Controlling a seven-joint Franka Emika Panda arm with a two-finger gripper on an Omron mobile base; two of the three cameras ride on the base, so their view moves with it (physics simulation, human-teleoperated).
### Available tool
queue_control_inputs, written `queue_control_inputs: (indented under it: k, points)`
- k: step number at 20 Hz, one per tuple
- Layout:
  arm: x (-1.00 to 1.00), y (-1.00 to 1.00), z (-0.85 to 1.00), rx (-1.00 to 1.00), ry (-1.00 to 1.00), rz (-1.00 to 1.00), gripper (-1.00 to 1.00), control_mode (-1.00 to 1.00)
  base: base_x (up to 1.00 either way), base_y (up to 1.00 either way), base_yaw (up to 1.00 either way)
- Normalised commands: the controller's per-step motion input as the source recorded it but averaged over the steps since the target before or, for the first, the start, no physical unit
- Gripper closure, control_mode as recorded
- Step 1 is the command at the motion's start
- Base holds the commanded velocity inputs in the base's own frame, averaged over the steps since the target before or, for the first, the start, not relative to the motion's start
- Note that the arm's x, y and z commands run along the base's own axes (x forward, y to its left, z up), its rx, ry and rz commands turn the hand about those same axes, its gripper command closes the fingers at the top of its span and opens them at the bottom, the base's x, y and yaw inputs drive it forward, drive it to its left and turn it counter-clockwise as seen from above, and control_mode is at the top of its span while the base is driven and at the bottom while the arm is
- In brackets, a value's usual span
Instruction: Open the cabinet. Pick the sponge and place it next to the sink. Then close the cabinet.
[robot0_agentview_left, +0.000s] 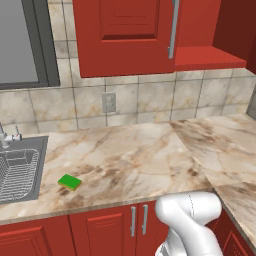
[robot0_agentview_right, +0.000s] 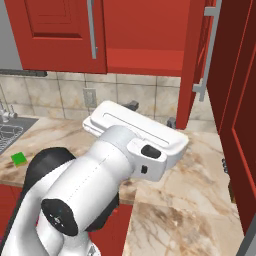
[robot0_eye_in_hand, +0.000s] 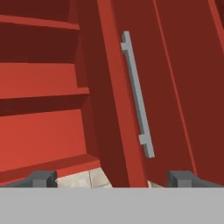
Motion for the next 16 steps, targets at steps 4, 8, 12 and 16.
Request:
queue_control_inputs:
  k: [4,8,12,16]
  points:
    - [0.20,-0.38,0.00,0.01,0.00,0.01,-1.00,-1.00,0.00,0.00,0.00]
    - [0.21,-0.20,-0.01,0.00,0.00,0.05,-1.00,-1.00,0.00,0.00,0.00]
    - [0.26,-0.17,-0.03,0.00,0.01,0.06,-1.00,-1.00,0.00,0.00,0.00]
    - [0.28,-0.19,-0.02,0.00,0.01,0.06,-1.00,-1.00,0.00,0.00,0.00]
